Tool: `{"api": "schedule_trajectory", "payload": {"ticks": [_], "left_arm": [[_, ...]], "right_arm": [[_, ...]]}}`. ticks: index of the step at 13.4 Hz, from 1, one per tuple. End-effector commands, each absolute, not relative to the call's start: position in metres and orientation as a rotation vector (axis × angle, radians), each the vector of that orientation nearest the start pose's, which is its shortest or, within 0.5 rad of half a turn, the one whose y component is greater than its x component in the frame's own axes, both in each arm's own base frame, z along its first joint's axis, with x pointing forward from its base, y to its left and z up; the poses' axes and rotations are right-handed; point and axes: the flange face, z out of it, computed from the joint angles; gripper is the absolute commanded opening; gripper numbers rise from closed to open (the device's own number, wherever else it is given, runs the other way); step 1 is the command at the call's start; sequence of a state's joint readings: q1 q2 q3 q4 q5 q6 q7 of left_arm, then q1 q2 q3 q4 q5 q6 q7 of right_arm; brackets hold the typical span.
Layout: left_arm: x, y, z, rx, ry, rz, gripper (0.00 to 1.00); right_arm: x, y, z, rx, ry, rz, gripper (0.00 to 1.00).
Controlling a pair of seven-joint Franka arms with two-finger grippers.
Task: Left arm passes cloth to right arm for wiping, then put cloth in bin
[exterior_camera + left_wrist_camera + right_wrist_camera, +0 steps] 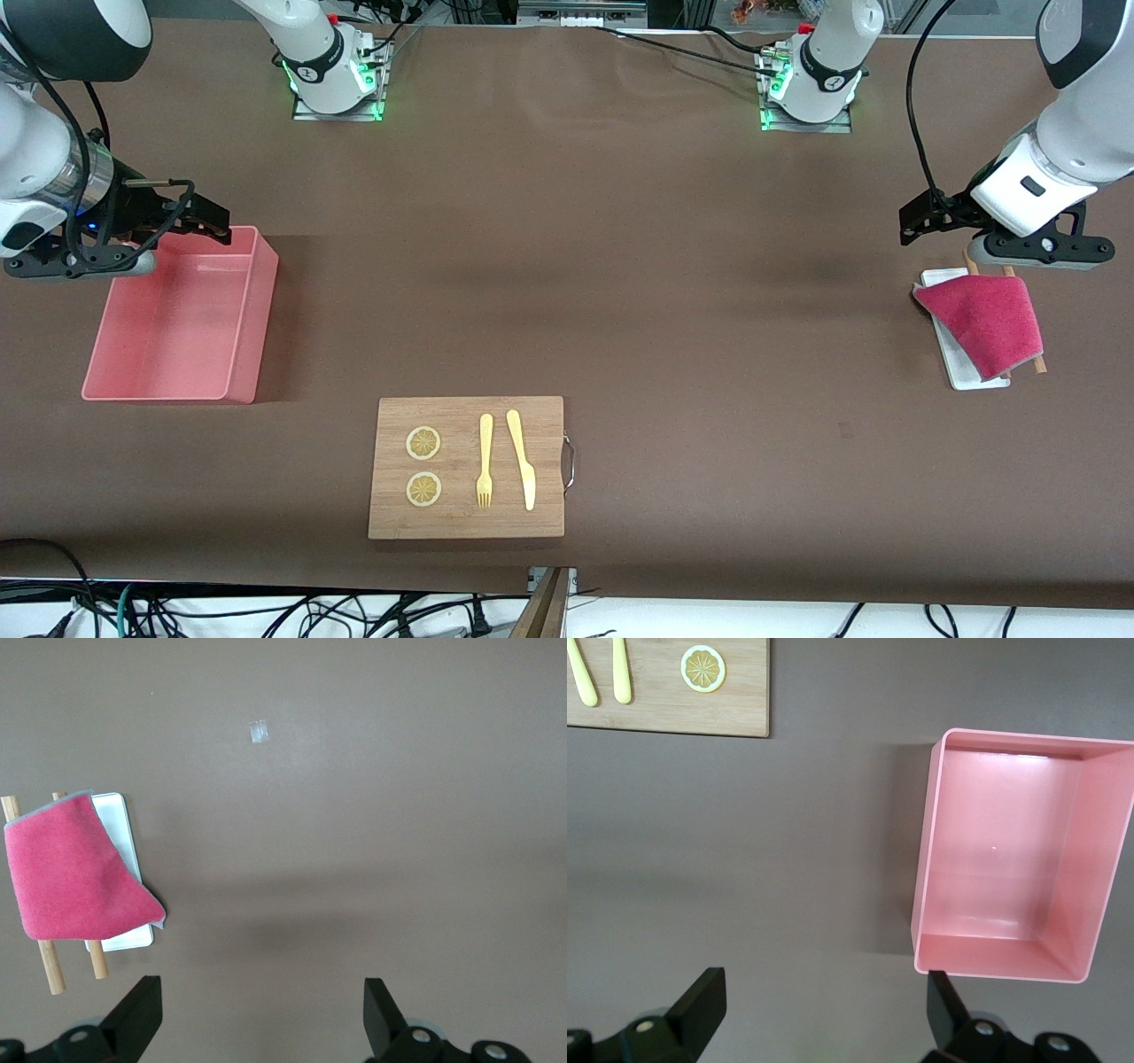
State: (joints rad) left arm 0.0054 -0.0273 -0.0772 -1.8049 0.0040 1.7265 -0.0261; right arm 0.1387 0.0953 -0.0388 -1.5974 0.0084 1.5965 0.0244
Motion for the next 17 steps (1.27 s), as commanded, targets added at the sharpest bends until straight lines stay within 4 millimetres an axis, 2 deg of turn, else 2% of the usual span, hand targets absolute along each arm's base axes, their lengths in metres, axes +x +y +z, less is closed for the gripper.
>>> {"api": "schedule_trajectory", "payload": {"ticks": [1, 17], "left_arm": [[0.5457, -0.0384, 0.5444, -3.111, 0.087, 0.103, 1.00], [0.5480, -0.0455, 0.5399, -3.112, 0.108, 0.125, 1.00]], "right_arm": [[0.5789, 0.0609, 0.5651, -3.153, -0.109, 0.149, 1.00], [0.5789, 0.0609, 0.5651, -3.153, -0.109, 0.149, 1.00]]}}
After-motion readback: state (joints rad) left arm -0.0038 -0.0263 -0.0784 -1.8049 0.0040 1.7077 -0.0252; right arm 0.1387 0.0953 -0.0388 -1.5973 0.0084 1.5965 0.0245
